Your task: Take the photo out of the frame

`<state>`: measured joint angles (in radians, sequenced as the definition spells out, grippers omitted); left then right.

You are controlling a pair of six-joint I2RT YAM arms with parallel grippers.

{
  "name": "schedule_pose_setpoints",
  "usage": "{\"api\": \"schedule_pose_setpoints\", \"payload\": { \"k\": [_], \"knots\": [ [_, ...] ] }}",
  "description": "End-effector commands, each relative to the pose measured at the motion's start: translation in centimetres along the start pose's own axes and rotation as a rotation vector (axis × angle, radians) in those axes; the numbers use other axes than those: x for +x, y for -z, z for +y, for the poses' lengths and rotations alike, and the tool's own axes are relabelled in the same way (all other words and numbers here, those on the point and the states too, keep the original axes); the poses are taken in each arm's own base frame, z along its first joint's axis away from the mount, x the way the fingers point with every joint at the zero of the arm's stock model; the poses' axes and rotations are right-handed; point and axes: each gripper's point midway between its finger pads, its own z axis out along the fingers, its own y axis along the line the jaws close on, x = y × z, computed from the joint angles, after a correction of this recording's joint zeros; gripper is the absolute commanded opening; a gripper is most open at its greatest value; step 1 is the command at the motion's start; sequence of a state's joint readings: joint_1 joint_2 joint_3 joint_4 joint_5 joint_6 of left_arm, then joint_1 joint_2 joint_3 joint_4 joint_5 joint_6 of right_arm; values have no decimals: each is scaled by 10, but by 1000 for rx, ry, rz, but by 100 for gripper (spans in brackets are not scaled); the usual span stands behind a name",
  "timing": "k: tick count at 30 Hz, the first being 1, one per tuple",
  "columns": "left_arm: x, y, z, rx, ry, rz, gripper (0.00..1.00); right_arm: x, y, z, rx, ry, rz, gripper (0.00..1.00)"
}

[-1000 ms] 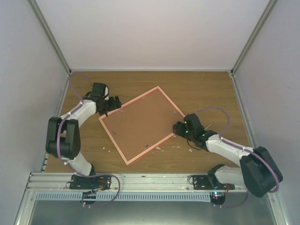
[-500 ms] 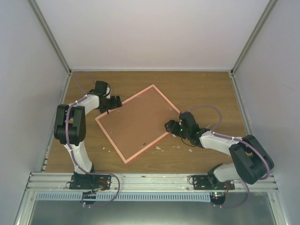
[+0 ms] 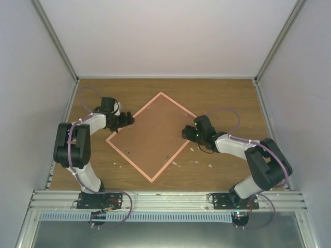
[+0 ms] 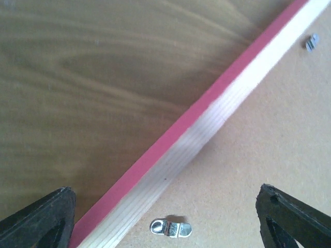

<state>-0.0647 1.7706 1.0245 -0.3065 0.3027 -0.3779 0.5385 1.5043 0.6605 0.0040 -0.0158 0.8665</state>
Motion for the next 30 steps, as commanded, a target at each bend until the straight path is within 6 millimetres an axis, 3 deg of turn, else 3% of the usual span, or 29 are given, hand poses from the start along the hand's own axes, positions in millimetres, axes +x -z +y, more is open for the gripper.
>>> {"api": "schedule_pose_setpoints", "payload": {
  "k": [1, 12, 18, 22, 30],
  "knots": [
    [44, 7, -35, 163, 23, 112, 94, -26, -12, 33, -105, 98, -8, 82],
    [112, 31, -57, 277, 18, 157, 93, -66, -49, 54, -141, 278, 29, 82],
    [141, 35, -51, 248, 7, 181, 92, -81, -70, 56, -110, 364, 57, 82],
    [145, 41, -35, 141, 9, 149, 90, -81, -56, 57, -107, 407, 45, 82],
    [158, 47, -21, 28, -24, 130, 80, -31, -8, 56, -114, 551, 43, 90]
  ]
}}
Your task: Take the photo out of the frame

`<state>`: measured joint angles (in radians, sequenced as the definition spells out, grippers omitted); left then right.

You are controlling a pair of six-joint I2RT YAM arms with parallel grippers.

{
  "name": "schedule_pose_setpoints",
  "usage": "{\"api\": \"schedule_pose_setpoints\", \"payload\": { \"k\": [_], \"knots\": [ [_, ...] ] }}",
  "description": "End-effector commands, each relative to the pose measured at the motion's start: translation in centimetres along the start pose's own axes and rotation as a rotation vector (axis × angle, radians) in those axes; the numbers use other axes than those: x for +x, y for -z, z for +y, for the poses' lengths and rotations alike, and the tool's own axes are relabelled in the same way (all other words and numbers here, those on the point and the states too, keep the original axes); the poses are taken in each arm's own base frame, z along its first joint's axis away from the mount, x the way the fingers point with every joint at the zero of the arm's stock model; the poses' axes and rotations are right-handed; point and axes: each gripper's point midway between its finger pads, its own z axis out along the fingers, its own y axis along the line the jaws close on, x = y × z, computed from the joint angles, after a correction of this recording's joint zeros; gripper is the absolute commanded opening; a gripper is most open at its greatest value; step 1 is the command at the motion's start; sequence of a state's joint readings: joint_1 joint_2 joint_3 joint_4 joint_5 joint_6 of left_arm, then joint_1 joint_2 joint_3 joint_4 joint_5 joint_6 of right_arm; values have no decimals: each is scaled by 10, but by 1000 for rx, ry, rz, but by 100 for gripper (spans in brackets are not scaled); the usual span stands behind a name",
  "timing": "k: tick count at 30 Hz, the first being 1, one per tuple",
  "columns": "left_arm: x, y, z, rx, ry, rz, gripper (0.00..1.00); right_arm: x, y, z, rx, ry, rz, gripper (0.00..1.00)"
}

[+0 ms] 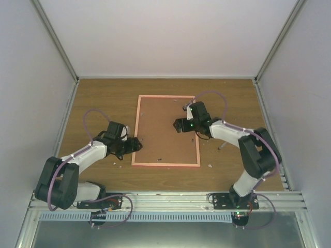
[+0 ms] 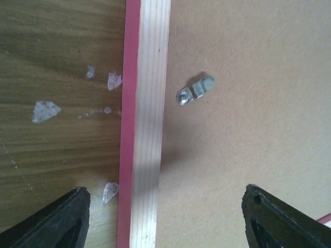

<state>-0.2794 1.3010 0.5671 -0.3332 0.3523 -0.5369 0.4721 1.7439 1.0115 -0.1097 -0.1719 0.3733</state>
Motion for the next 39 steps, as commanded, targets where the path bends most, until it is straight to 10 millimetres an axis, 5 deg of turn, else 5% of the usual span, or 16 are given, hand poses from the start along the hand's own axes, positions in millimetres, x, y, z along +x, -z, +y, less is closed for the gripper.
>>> {"api": "schedule_pose_setpoints", "payload": {
  "k": [1, 10, 23, 31, 39],
  "knots": [
    [11, -1, 12, -91, -12, 1, 78, 23, 30, 26, -17, 129, -16, 91],
    [12, -12, 12, -119, -44, -5, 55, 65, 78, 75, -62, 333, -107, 97],
    [9, -12, 2, -123, -84, -28, 8, 108, 96, 125, 35, 647, -202, 100],
    [-1, -5, -6, -111, -89, -65, 5, 148, 99, 157, 95, 866, -187, 100],
    [-3, -3, -9, -108, -94, -73, 4, 186, 70, 154, 277, 1052, -98, 100]
  ]
}}
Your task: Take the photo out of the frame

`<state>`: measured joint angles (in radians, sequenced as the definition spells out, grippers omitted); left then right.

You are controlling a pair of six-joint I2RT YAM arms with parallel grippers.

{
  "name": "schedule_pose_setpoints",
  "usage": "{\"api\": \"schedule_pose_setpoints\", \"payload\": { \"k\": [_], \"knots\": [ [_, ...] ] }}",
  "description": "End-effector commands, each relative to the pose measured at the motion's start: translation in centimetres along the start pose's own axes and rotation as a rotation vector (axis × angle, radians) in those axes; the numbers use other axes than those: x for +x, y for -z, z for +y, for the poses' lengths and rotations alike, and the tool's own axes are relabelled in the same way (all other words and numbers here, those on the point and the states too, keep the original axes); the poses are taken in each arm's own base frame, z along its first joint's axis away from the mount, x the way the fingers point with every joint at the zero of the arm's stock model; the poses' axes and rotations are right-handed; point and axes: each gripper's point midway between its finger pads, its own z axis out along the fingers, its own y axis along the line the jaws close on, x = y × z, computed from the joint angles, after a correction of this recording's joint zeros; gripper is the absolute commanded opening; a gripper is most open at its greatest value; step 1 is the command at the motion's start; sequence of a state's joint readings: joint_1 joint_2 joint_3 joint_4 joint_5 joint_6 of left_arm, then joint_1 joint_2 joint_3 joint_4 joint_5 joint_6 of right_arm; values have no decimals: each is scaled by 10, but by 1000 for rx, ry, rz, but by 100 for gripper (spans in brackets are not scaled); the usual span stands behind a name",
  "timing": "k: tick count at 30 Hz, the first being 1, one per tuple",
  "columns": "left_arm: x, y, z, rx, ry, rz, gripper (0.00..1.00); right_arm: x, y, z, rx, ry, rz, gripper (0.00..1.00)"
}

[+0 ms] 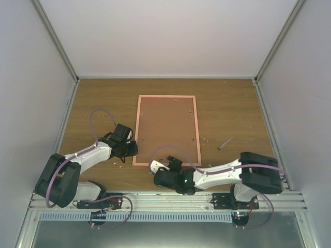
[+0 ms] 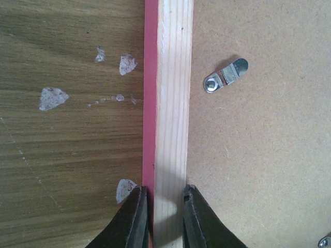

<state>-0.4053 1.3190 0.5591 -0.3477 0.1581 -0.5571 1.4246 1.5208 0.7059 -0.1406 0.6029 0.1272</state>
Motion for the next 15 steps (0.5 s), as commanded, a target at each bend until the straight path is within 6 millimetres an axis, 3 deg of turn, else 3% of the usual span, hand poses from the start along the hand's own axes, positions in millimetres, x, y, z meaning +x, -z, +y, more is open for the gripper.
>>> {"api": "schedule_pose_setpoints", "payload": {
  "k": [1, 15],
  "knots": [
    [-19, 11, -15, 42, -11, -65, 4, 8, -6, -5, 141, 81, 56, 100],
    [-26, 25, -24, 68, -19, -95, 3, 31, -19, -11, 264, 169, 151, 100]
  ]
}}
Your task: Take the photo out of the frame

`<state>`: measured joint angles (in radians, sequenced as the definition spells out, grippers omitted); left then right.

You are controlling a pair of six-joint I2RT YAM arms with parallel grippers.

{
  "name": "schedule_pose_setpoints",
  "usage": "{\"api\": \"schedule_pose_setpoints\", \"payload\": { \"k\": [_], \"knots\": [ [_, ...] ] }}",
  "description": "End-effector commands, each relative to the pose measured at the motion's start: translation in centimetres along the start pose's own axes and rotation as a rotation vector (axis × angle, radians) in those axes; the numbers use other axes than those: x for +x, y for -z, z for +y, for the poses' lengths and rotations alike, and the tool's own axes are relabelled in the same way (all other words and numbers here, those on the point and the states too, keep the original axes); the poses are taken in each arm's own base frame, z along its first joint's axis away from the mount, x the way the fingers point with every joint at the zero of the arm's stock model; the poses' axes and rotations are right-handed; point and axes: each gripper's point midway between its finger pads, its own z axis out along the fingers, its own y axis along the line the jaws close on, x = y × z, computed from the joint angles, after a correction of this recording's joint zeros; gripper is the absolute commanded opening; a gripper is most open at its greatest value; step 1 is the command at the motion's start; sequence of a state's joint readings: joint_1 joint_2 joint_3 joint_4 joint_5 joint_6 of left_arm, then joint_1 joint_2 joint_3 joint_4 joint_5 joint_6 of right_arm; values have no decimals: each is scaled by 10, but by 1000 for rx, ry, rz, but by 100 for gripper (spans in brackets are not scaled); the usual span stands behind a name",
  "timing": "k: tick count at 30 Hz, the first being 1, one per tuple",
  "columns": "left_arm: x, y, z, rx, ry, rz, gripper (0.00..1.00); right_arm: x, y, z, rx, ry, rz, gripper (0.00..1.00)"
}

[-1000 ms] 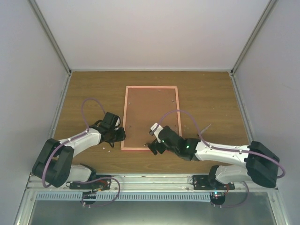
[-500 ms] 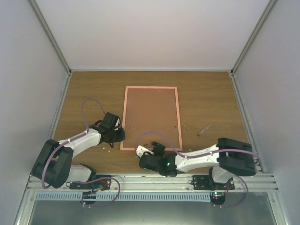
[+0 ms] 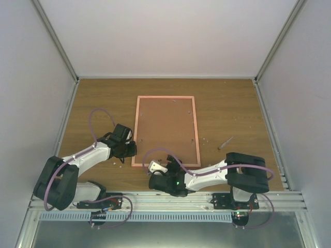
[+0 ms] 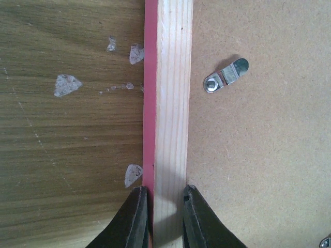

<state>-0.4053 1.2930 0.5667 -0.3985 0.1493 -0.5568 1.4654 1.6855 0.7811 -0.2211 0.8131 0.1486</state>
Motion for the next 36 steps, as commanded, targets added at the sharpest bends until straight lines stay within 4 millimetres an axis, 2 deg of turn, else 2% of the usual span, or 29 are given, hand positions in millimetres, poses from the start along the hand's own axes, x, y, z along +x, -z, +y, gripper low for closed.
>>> {"api": "schedule_pose_setpoints", "payload": {
  "k": [1, 10, 17, 24, 36],
  "knots": [
    [-31, 21, -28, 90, -24, -108, 2, 17, -6, -3, 82, 64, 60, 100],
    [-43, 38, -39, 110, -27, -138, 1, 18, -12, -10, 186, 71, 82, 100],
    [-39, 41, -39, 119, -28, -129, 1, 29, -26, -23, 282, 65, 143, 100],
    [-35, 43, -40, 130, -30, -125, 1, 22, -35, -42, 336, 11, 136, 99],
    [-28, 41, -51, 205, 1, -110, 2, 6, -47, -31, 308, 17, 95, 86]
  ]
}}
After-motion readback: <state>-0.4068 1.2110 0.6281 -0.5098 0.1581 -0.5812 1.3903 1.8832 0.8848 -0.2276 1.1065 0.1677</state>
